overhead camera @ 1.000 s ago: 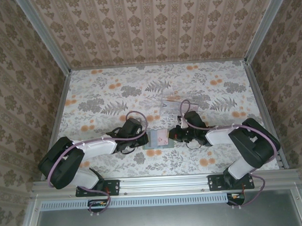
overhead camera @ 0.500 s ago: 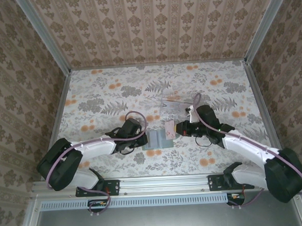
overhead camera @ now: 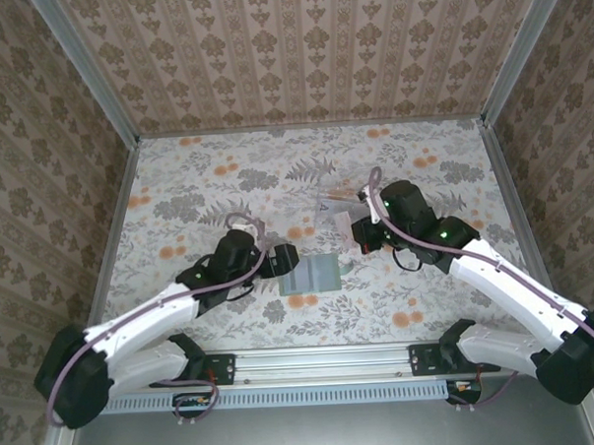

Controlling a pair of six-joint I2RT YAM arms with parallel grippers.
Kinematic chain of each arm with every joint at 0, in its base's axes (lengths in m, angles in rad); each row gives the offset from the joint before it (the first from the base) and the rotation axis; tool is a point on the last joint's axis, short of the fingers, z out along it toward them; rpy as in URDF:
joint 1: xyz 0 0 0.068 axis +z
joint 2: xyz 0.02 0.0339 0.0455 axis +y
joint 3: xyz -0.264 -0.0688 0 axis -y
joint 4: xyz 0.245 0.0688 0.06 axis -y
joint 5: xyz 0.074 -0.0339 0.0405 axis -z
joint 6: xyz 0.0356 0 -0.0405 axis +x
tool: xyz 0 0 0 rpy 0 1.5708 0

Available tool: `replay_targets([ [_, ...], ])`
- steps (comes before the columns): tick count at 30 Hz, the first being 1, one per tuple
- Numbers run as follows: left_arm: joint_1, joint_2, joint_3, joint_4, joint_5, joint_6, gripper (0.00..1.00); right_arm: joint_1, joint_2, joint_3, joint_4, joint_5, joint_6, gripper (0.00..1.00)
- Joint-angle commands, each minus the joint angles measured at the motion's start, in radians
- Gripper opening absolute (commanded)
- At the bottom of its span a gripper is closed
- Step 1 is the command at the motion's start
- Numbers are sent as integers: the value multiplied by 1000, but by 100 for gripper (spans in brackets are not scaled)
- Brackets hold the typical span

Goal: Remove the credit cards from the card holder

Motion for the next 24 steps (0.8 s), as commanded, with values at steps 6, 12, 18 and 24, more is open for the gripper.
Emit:
replay_targets([
  [6, 16, -335, -132, -101, -114, 4, 100, 40, 125, 111, -104, 270, -497, 0],
  [12, 19, -544, -201, -168, -129, 5, 100, 44, 217, 101, -60, 417, -784, 0],
  [18, 21, -661, -245, -207, -117, -10, 100, 44, 260, 46, 33, 460, -1004, 0],
  [24, 21, -691, -248, -239, -91, -12, 100, 2, 286, 5, 94, 429, -1119, 0],
])
